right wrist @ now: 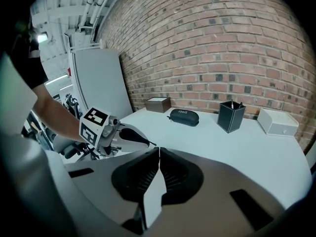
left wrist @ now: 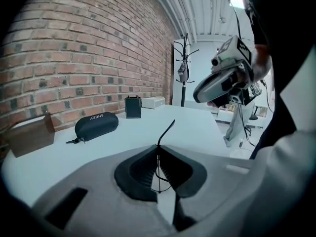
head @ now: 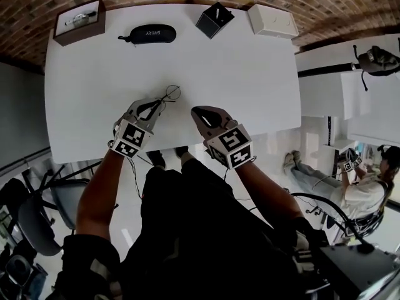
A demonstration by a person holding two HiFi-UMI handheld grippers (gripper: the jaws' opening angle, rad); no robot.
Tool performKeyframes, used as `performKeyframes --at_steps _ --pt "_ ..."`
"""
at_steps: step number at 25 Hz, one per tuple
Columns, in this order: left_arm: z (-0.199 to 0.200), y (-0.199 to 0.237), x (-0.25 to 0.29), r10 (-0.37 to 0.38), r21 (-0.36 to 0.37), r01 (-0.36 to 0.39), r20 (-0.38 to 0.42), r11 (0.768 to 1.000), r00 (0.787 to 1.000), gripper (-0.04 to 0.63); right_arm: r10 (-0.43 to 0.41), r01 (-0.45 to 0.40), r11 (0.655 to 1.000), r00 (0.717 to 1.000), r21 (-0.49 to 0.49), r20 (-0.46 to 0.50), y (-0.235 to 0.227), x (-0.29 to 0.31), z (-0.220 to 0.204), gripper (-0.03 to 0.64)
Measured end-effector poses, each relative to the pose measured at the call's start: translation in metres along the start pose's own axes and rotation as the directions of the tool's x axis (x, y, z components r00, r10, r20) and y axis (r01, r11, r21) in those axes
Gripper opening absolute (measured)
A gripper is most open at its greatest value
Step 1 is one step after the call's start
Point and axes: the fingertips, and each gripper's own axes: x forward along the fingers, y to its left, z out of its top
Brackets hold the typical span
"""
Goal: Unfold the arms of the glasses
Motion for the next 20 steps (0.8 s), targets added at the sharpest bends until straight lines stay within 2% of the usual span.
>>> performKeyframes --at_steps 5,9,14,16,18,19,20 --pt "0.01 0.005 -0.018 0.03 -0.056 -0.025 0.089 0.998 0.996 0.021 -0.012 0.012 1.0 1.0 0.001 -0.023 0.006 0.013 -0.006 0.008" --pt "0.014 0.011 -0.03 0.065 -0.127 -0.046 0.153 0.991 0.986 0.021 -0.014 0.011 0.999 0.997 -0.043 -0.073 0.018 0.036 -0.023 0.009" --pt "0.004 0.01 -0.038 0.094 -0.149 -0.07 0.157 0.986 0.983 0.021 0.042 -0.058 0.992 0.989 -0.109 -0.143 0.055 0.066 -0.043 0.011" --pt "0.0 0.008 -0.039 0.099 -0.155 -0.074 0.159 0.985 0.982 0.021 0.039 -0.066 0.985 0.985 -0.161 -0.17 0.064 0.081 -0.054 0.011" --pt "-0.001 0.006 -0.04 0.1 -0.16 -0.073 0.165 0.984 0.981 0.021 0.021 -0.062 0.979 0.979 -0.197 -0.203 0.069 0.095 -0.065 0.04" --pt "-0.002 0.005 -0.04 0.101 -0.163 -0.074 0.168 0.984 0.98 0.021 0.011 -0.059 0.976 0.975 -0.21 -0.223 0.07 0.101 -0.071 0.099" --pt "-0.002 0.004 -0.042 0.104 -0.166 -0.075 0.171 0.983 0.98 0.021 -0.002 -0.055 0.973 0.97 -0.225 -0.243 0.071 0.107 -0.076 0.123"
